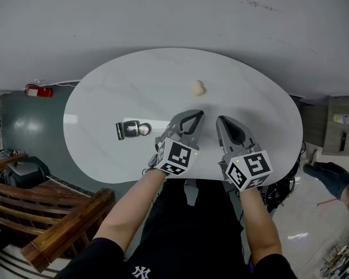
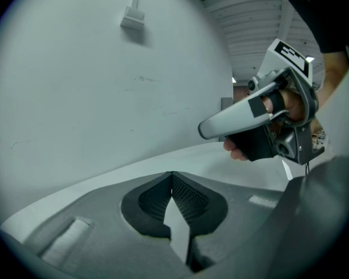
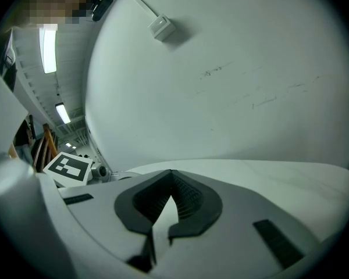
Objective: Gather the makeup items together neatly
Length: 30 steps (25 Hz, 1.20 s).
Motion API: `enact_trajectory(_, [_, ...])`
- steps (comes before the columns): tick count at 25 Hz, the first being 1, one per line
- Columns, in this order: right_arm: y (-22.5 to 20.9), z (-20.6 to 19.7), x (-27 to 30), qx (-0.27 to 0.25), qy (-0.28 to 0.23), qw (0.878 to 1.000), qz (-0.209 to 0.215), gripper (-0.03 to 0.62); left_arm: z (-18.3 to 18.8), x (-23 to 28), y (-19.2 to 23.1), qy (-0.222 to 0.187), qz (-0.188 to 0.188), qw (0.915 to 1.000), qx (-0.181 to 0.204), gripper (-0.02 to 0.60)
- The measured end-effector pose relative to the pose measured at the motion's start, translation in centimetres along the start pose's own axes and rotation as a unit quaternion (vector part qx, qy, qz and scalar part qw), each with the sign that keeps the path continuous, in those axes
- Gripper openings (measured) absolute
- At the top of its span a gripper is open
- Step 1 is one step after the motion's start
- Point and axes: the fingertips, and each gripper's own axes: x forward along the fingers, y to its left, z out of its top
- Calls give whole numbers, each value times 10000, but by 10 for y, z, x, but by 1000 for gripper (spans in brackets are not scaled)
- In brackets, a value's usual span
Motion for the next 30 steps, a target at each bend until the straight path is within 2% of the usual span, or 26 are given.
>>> enact_trajectory(6, [-13,0,12,51,92,9999,97,12,-15,24,17,293,215,9989,-307,11])
enact_trajectory(17, [-33,-6,29,148,266,9994,165,12,-23,61,53,527,554,9934,-860,16])
enact_trajectory(18, [-34,-5,31,157,271,9994,169,12,-23,63,56,551,587,9925,-915,34])
enact_trajectory(21, [-38,-3,36,186,277,9993,187,12,-25,73,65,673,608,9892,-1151,150])
enact_trajectory(26, [-44,-3,41,242,314,9990,200,12,-28,88,77,840,708,9820,-1538,176])
enact_trajectory(30, [-51,-4,44,266,357,9988,199,12,-31,96,87,936,926,9763,-1718,179])
